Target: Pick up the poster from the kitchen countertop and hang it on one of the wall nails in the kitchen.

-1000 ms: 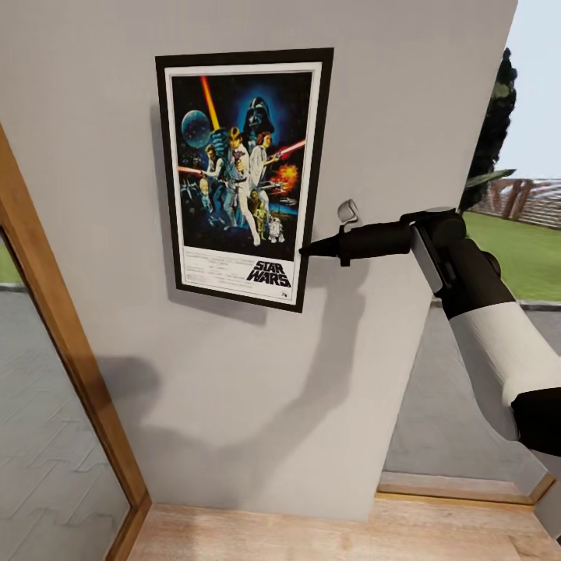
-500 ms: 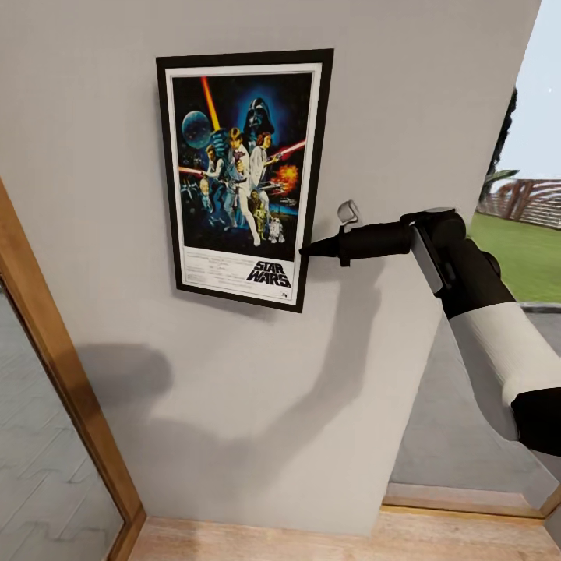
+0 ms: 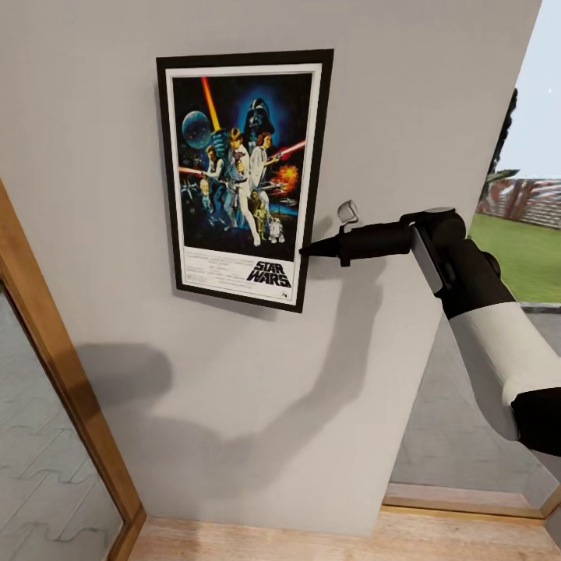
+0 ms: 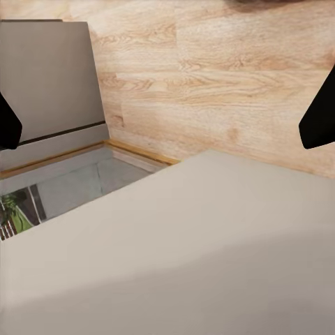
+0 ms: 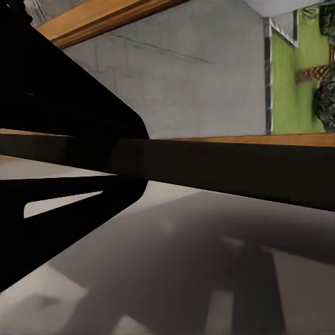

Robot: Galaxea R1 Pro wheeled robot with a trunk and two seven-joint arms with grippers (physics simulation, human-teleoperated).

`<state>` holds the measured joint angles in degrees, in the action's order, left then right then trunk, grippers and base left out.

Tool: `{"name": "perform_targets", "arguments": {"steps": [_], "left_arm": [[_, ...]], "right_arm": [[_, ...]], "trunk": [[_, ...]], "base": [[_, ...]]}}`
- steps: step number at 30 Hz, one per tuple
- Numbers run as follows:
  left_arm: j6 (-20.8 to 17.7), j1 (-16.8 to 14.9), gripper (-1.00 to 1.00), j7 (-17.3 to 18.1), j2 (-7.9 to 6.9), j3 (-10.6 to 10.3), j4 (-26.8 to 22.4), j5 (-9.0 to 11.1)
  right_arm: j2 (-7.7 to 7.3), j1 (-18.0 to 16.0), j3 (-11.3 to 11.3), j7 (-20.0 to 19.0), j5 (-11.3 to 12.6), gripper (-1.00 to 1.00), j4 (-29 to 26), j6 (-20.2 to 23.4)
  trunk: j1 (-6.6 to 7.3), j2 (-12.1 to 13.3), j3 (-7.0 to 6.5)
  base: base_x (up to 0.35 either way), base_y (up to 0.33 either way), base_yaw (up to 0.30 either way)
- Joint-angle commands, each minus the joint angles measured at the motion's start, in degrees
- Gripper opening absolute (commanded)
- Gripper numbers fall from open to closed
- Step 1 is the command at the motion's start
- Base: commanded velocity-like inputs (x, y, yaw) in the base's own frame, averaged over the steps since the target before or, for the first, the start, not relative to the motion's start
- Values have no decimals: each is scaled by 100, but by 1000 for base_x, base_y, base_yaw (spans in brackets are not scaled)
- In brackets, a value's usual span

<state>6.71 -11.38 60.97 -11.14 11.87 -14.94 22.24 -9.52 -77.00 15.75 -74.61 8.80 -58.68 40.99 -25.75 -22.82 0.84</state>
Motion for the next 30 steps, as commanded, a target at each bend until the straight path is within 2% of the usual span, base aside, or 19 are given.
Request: {"name": "perform_targets", "arguments": {"steps": [1, 30], "left_arm": [[41, -4, 100, 11, -2, -18, 9, 26], [41, -4, 100, 11, -2, -18, 9, 26]], "right_arm": [[-6, -5, 15, -9, 52, -100, 3, 67], [-6, -3, 20, 5, 54, -100, 23, 64]], "trunk": [[-3, -9, 9], [-3, -9, 9]], "base": [[0, 0, 0], [0, 0, 0]]}}
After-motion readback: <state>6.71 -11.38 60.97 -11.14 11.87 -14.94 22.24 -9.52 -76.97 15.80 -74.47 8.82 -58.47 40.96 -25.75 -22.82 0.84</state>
